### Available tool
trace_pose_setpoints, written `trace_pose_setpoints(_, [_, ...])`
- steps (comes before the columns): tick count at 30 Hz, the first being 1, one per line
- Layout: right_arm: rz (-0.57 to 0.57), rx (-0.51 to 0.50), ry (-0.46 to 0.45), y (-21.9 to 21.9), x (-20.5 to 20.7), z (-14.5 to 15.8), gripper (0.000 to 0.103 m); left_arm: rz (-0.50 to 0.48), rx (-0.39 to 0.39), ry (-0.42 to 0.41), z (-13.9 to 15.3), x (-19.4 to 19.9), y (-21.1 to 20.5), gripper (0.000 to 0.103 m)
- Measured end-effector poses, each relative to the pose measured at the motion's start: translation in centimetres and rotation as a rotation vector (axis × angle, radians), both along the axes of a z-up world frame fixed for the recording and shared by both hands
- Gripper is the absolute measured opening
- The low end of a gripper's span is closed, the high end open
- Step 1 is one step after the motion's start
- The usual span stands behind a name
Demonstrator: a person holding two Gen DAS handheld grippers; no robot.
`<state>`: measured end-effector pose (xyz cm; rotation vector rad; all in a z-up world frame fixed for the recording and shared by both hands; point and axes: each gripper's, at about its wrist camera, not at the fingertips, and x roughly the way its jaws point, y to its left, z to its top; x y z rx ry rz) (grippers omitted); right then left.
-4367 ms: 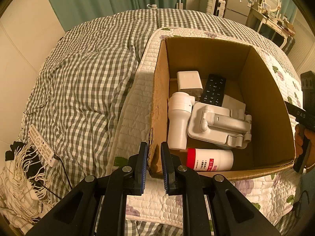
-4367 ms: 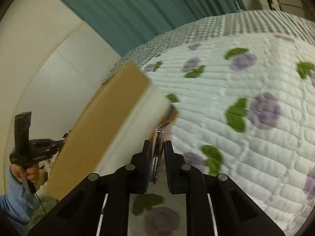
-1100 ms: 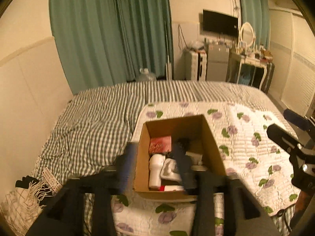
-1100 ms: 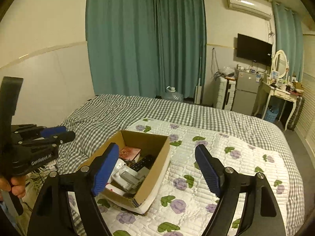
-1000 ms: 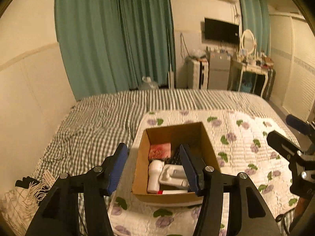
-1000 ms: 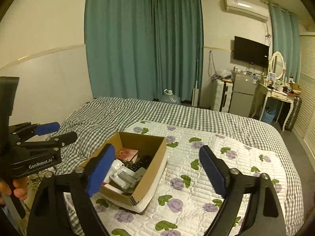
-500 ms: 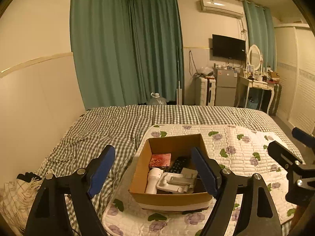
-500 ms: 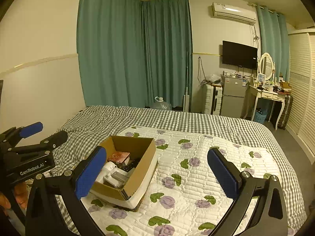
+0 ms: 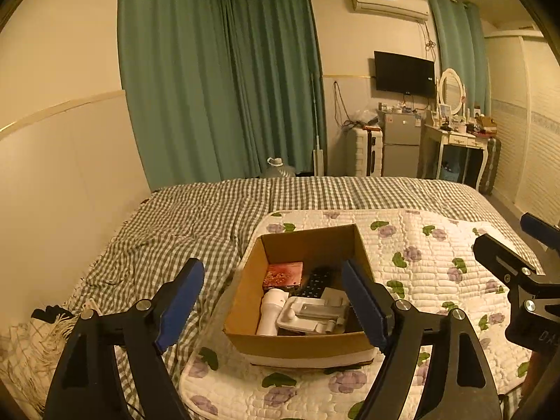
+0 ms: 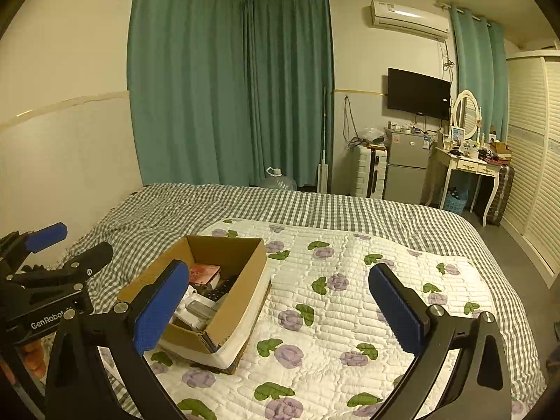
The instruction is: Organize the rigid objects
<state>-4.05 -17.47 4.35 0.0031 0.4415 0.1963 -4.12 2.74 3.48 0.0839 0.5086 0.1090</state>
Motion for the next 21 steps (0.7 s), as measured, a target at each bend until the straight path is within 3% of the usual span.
trace_pose_setpoints(21, [0.003,-0.019,0.003,0.56,0.12,-0.58,0.103,0.017,-0.019,-0.002,-0.5,-0.25,0.73,0.084])
